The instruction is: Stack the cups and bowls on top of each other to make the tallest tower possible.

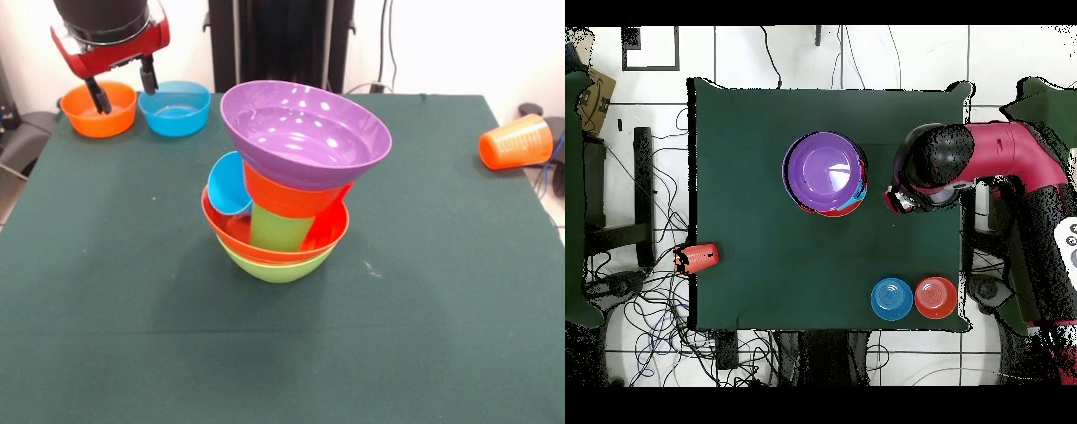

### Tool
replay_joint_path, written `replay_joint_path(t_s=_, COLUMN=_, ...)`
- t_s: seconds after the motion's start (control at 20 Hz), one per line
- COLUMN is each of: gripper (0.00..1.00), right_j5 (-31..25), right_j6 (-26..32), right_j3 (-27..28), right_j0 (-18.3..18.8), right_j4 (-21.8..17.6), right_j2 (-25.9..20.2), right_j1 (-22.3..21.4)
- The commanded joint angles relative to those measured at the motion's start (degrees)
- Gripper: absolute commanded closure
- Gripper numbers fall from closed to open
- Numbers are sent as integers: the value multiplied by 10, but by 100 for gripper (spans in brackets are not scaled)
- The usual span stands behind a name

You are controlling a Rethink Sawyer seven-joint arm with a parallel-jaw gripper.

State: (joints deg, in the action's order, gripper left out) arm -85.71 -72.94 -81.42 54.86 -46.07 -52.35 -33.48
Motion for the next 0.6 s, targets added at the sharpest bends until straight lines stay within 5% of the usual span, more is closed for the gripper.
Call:
replay_joint_path(t_s=0.05, gripper=0, right_j5=-16, right_j6=195, right_j3=-58, right_j0=-2, right_j4=-31, right_j2=29, right_j1=-9)
replay_joint_path(t_s=0.6, gripper=0, right_j5=22, right_j6=189, right_j3=-82, right_j0=20, right_j4=-26, right_j2=14, right_j1=3)
